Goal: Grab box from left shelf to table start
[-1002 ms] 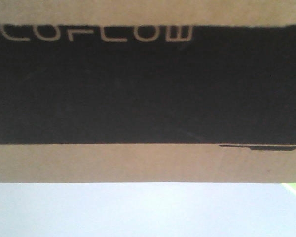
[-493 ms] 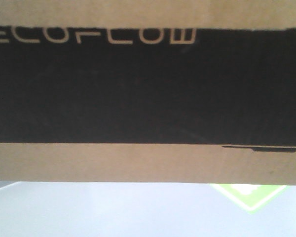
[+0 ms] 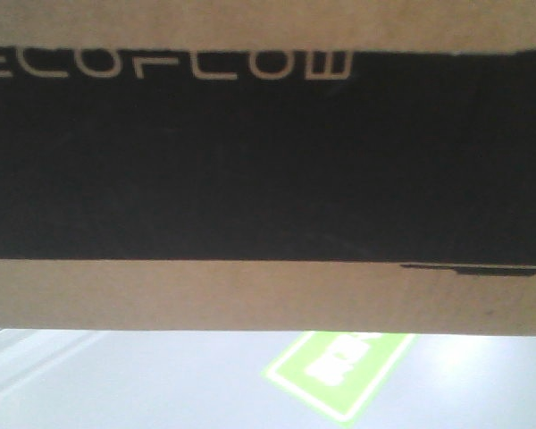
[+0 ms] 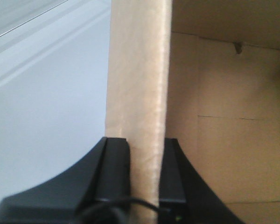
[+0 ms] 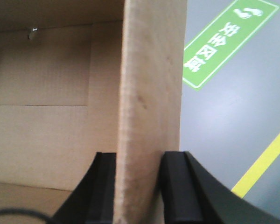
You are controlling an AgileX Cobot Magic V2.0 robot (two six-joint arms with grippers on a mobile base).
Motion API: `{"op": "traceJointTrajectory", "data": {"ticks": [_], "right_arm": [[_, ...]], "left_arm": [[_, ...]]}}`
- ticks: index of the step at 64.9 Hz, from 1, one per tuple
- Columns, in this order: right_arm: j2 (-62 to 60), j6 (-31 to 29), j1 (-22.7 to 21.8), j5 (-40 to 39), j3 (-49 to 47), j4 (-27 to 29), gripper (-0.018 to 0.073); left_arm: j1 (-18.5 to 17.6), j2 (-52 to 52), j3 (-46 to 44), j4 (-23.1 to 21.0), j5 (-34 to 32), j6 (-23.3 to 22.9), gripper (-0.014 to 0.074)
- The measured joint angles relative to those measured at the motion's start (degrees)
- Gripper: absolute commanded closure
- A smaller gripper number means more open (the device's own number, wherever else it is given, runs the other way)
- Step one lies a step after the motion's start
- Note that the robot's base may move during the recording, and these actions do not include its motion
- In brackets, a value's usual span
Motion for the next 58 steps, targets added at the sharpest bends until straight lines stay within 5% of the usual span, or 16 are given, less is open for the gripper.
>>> {"op": "traceJointTrajectory", "data": {"ticks": [58], "right_arm": [[0.00,0.00,0.00,0.00,0.00,-0.04,0.0503]], "left_arm": [[0.00,0.13,0.00,0.00,0.00,0.00,0.0699]]}}
